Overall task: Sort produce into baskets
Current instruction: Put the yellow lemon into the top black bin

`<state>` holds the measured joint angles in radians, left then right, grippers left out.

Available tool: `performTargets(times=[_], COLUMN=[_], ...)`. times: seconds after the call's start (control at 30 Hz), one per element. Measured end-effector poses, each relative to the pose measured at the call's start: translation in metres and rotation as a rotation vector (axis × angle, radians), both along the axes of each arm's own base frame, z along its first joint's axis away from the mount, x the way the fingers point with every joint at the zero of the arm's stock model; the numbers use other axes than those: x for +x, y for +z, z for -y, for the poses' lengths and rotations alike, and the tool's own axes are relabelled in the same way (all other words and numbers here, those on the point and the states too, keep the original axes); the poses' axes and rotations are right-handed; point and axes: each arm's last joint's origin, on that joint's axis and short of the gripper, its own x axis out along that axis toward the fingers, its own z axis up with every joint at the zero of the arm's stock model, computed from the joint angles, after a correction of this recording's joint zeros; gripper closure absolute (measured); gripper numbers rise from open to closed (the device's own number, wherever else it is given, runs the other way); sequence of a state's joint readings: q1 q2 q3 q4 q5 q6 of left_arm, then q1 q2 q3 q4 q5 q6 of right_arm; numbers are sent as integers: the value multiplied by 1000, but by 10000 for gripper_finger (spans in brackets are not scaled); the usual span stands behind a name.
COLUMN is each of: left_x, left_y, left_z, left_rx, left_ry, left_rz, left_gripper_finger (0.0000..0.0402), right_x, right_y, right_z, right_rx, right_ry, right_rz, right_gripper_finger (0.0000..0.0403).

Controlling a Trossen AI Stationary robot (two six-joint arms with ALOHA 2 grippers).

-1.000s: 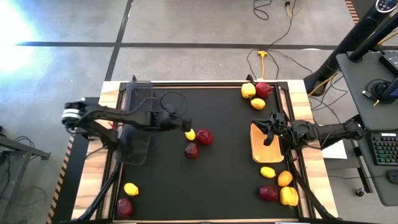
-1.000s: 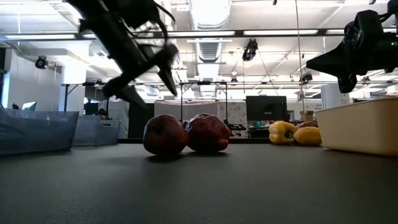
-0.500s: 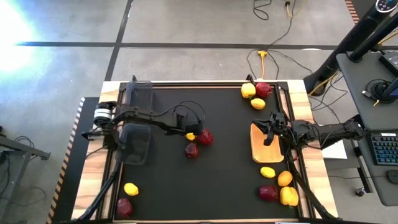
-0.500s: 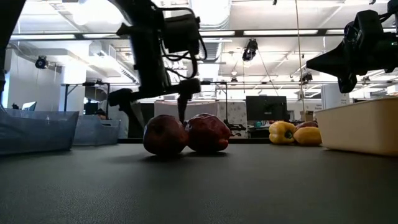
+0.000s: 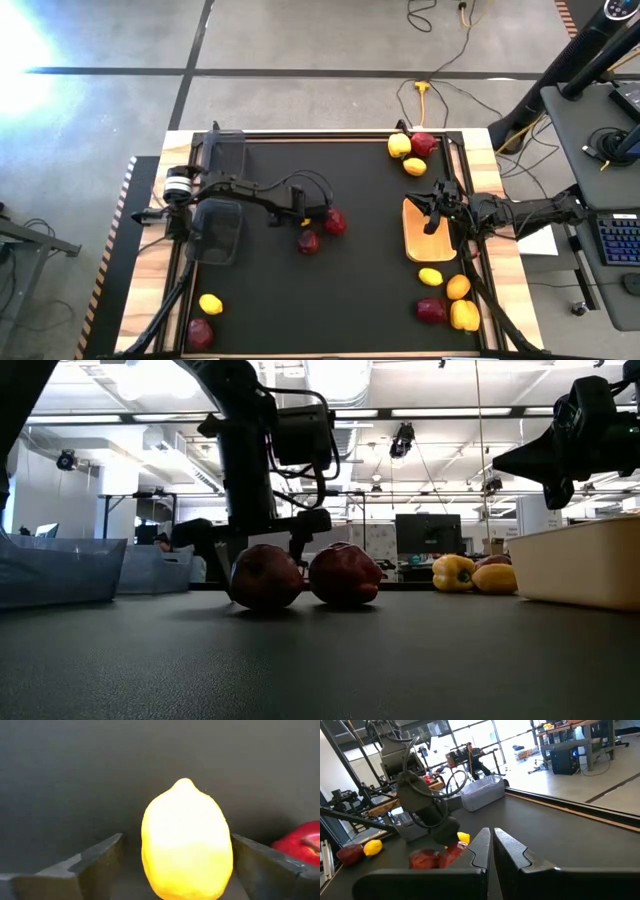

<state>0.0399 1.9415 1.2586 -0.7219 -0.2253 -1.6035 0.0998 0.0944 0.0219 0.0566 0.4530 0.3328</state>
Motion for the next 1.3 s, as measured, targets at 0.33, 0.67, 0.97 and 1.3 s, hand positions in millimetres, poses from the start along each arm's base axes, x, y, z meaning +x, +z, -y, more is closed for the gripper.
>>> performTargets(times=[0.33, 0.67, 0.97, 1.3], left_x=[-7, -57, -138, -192], left_y=[6, 80, 131, 97], left_z=[-1, -28, -109, -187], left_rx=[55, 249, 327, 147], left_ry=[-115, -199, -243, -302], left_rz=[-23, -115, -337, -512], left_gripper_finger=[213, 240, 233, 231], right_x=[0, 0, 0, 0], right_y=[0, 0, 0, 0], right_z=[0, 0, 0, 0], right_rx=[0, 0, 0, 0], right_ry=[0, 0, 2, 7], right_rz=[0, 0, 0, 0], right_gripper_finger=[390, 390, 390, 390])
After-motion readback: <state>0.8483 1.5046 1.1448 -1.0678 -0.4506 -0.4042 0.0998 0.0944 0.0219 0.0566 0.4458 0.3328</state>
